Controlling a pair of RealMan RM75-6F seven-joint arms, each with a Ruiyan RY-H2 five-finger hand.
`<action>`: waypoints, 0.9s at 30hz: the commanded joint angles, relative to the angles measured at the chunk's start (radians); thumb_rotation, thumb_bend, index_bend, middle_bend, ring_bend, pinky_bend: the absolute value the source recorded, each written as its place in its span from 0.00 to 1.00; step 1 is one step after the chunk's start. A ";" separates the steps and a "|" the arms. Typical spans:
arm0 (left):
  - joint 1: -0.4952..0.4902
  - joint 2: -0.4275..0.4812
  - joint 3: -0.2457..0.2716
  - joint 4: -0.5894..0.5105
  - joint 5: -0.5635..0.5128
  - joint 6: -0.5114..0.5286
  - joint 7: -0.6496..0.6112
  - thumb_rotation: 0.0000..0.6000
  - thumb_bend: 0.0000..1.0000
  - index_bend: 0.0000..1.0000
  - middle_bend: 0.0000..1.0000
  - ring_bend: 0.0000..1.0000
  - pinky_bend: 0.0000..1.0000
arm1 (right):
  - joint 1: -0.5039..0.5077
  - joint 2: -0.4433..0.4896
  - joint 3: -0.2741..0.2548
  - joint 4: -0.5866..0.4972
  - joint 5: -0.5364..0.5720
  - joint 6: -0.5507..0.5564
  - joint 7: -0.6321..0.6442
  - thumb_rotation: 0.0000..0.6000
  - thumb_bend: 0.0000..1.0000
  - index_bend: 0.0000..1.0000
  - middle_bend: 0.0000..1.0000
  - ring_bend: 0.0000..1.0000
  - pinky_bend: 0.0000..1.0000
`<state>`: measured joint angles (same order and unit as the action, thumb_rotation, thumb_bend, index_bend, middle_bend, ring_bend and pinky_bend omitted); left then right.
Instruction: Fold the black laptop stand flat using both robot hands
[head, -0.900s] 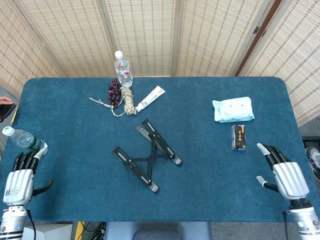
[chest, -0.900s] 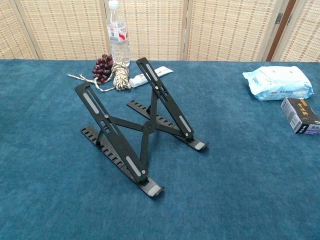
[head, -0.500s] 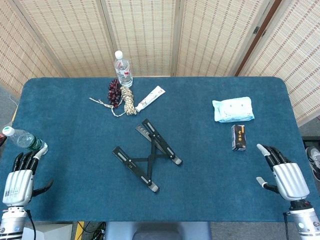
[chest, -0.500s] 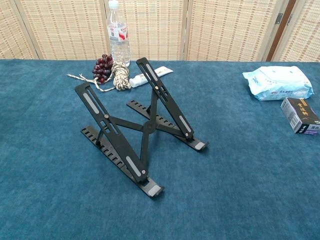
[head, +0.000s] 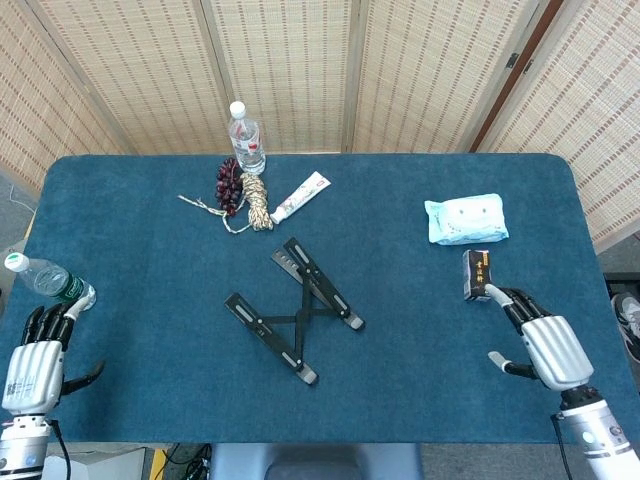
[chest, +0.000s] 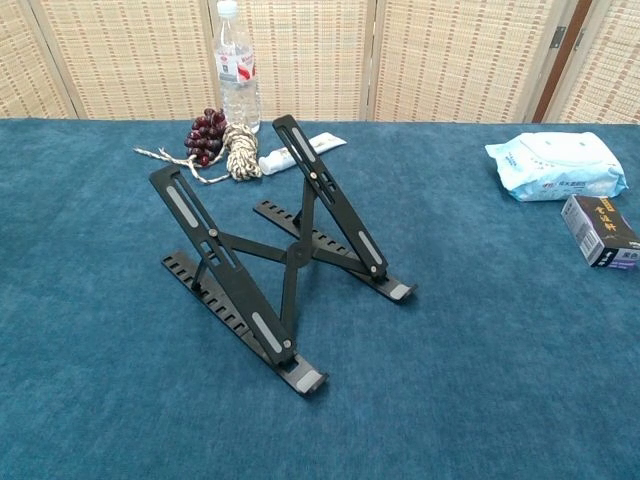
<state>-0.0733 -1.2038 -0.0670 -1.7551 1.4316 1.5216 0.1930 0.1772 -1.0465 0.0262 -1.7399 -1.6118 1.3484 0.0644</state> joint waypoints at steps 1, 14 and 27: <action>0.001 0.001 0.000 -0.001 0.003 0.003 -0.003 1.00 0.17 0.11 0.14 0.10 0.01 | 0.057 0.018 0.011 -0.044 0.020 -0.083 0.063 1.00 0.06 0.04 0.13 0.11 0.40; 0.014 0.006 0.007 -0.008 0.017 0.020 -0.009 1.00 0.17 0.11 0.14 0.10 0.01 | 0.268 -0.021 0.084 -0.092 0.139 -0.388 0.399 1.00 0.00 0.00 0.01 0.00 0.21; 0.023 0.012 0.013 -0.017 0.023 0.026 -0.006 1.00 0.17 0.11 0.14 0.10 0.01 | 0.405 -0.181 0.182 -0.001 0.307 -0.569 0.713 1.00 0.00 0.00 0.00 0.00 0.15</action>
<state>-0.0500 -1.1922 -0.0543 -1.7719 1.4547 1.5477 0.1871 0.5607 -1.1920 0.1848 -1.7625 -1.3403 0.8052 0.7329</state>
